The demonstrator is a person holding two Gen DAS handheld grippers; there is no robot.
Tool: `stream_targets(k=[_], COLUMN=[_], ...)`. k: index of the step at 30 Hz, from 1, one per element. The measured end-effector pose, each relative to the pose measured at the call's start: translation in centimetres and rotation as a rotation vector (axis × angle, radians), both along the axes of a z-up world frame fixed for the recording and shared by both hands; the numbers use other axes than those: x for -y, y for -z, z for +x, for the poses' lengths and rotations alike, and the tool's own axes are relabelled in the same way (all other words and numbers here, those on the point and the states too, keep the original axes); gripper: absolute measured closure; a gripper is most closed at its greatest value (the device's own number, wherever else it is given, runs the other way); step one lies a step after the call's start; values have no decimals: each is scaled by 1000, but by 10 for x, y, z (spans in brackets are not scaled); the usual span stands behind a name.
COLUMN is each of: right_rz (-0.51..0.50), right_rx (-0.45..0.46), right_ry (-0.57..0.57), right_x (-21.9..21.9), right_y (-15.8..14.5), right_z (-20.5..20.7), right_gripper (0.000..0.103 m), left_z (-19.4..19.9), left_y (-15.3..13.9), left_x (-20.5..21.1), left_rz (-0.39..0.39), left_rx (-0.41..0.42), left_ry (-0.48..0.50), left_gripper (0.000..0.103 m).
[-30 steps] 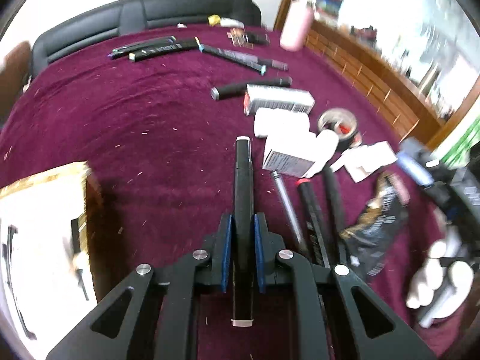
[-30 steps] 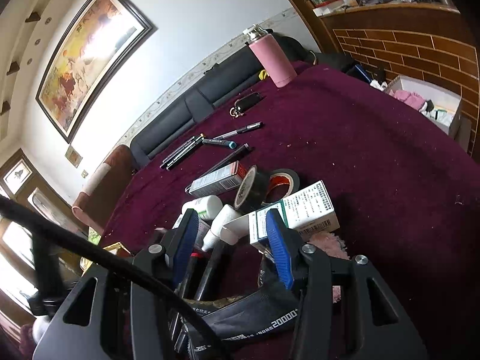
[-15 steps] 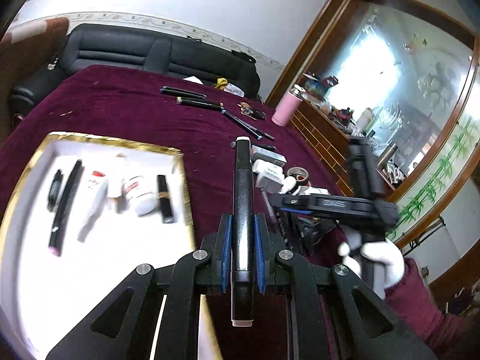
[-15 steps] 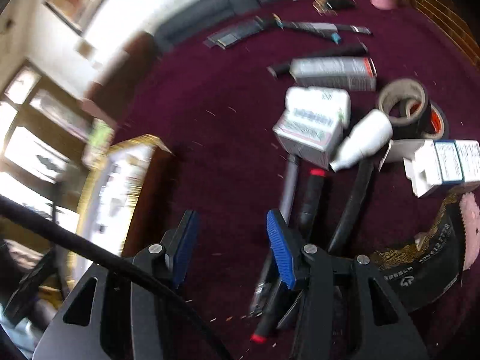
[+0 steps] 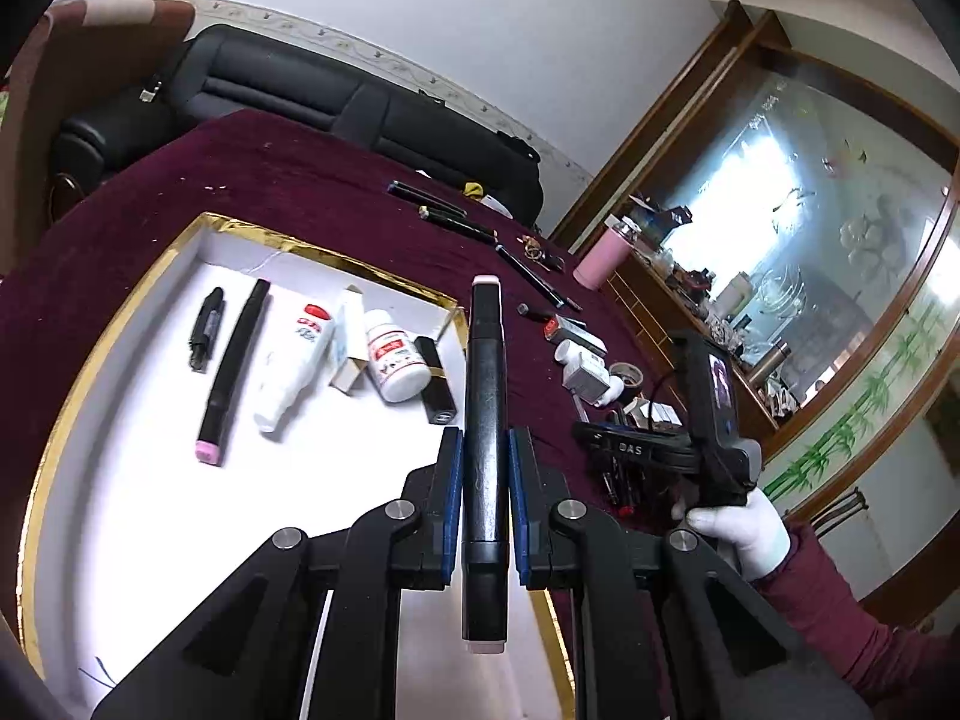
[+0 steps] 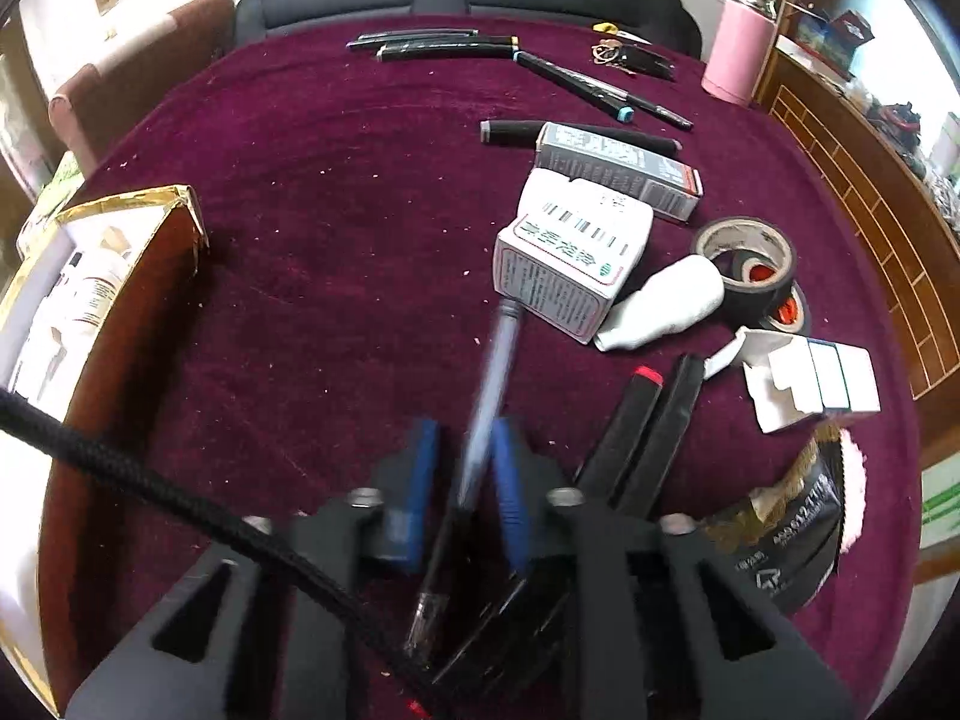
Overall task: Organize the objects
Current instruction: 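Grasp a black marker with the left gripper while the right gripper grasps a clear pen, then place the black marker in the tray and open the left gripper while the right gripper carries the pen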
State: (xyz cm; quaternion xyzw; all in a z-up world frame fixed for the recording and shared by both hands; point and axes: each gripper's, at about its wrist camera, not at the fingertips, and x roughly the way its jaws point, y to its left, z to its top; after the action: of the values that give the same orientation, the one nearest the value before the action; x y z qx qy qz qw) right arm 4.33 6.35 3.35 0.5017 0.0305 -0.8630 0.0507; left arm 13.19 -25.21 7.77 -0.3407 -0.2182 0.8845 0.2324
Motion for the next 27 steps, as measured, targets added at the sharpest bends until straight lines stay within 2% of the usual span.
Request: stream_targets(k=[7, 11, 14, 21, 27], right_rz=[-190, -388, -482, -586, -670], right_rx=[1, 5, -3, -40, -13], right_ry=[34, 35, 8, -96, -244], right_x=[-17, -27, -26, 1, 46], right_y=[-5, -15, -22, -43, -60], right_z=[5, 13, 18, 34, 34], right_gripper=[97, 96, 96, 96, 95], left_z=[-5, -5, -11, -20, -23], left_y=[8, 15, 21, 31, 32], left_x=[19, 30, 28, 20, 22], left_rz=[17, 15, -12, -47, -99], left_rx=[6, 18, 36, 52, 81], left_ry=[-44, -67, -77, -75, -91], left_gripper=[92, 92, 92, 92, 92])
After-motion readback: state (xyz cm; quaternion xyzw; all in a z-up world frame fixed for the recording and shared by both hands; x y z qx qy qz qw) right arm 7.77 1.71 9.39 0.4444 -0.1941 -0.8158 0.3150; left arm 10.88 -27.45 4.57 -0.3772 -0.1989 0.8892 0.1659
